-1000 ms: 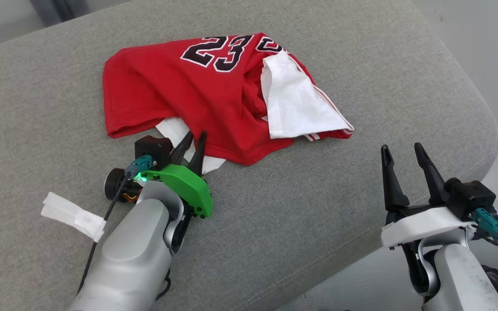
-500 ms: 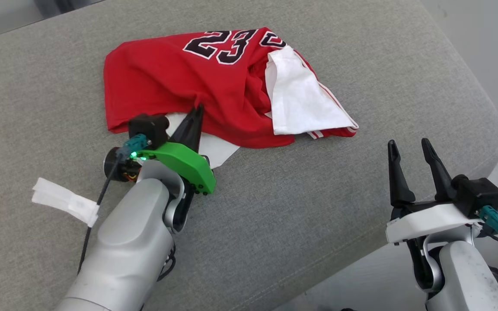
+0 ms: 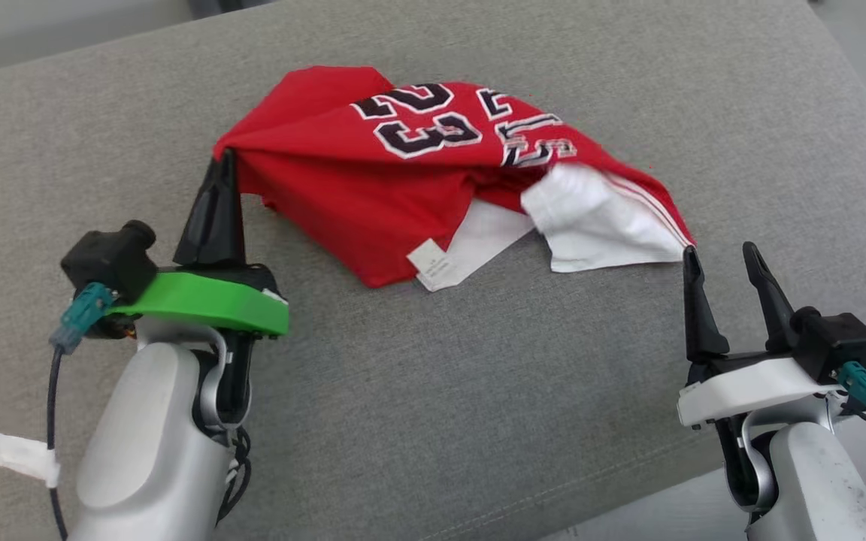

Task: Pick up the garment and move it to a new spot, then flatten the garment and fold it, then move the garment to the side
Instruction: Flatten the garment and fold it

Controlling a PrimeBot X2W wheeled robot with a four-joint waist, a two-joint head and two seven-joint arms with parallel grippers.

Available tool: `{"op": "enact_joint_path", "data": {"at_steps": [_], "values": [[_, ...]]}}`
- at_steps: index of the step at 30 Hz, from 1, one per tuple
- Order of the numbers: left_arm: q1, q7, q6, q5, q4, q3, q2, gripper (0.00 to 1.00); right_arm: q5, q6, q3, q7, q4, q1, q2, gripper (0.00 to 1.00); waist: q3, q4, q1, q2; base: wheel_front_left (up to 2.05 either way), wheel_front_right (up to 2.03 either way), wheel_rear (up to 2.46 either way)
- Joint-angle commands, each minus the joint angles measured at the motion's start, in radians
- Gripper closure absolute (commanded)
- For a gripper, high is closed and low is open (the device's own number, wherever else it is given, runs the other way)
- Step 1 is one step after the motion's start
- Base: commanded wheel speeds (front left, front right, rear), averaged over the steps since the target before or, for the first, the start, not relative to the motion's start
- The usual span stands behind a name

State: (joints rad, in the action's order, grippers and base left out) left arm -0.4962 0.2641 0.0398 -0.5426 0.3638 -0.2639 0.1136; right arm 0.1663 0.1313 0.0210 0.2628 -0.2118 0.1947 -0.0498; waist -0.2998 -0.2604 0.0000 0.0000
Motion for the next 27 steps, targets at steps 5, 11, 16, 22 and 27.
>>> {"op": "enact_joint_path", "data": {"at_steps": [5, 11, 16, 22, 27], "values": [[0.031, 0.0, -0.019, 0.036, -0.053, 0.068, 0.046, 1.0, -0.015, -0.001, -0.009, 0.002, -0.001, -0.001, -0.001, 0.0, 0.037, 0.084, 0.0, 0.0, 0.0, 0.0, 0.0], [0.01, -0.006, -0.051, 0.053, -0.081, 0.09, 0.076, 1.0, -0.024, -0.001, -0.005, -0.004, -0.008, -0.008, -0.001, 0.0, 0.062, 0.106, 0.0, 0.0, 0.0, 0.0, 0.0], [0.073, -0.048, -0.086, 0.054, -0.204, 0.075, 0.067, 1.0, -0.037, -0.001, 0.011, -0.013, 0.006, -0.032, -0.001, 0.0, 0.081, 0.141, 0.0, 0.0, 0.0, 0.0, 0.0], [0.209, -0.142, -0.142, 0.057, -0.447, 0.047, 0.072, 1.0, -0.045, -0.001, 0.017, -0.029, 0.029, -0.043, -0.008, 0.0, 0.088, 0.18, 0.0, 0.0, 0.0, 0.0, 0.0], [0.257, -0.197, -0.187, 0.061, -0.496, 0.06, 0.091, 1.0, -0.044, -0.001, -0.002, -0.04, 0.043, -0.03, -0.009, 0.0, 0.07, 0.18, 0.0, 0.0, 0.0, 0.0, 0.0]]}}
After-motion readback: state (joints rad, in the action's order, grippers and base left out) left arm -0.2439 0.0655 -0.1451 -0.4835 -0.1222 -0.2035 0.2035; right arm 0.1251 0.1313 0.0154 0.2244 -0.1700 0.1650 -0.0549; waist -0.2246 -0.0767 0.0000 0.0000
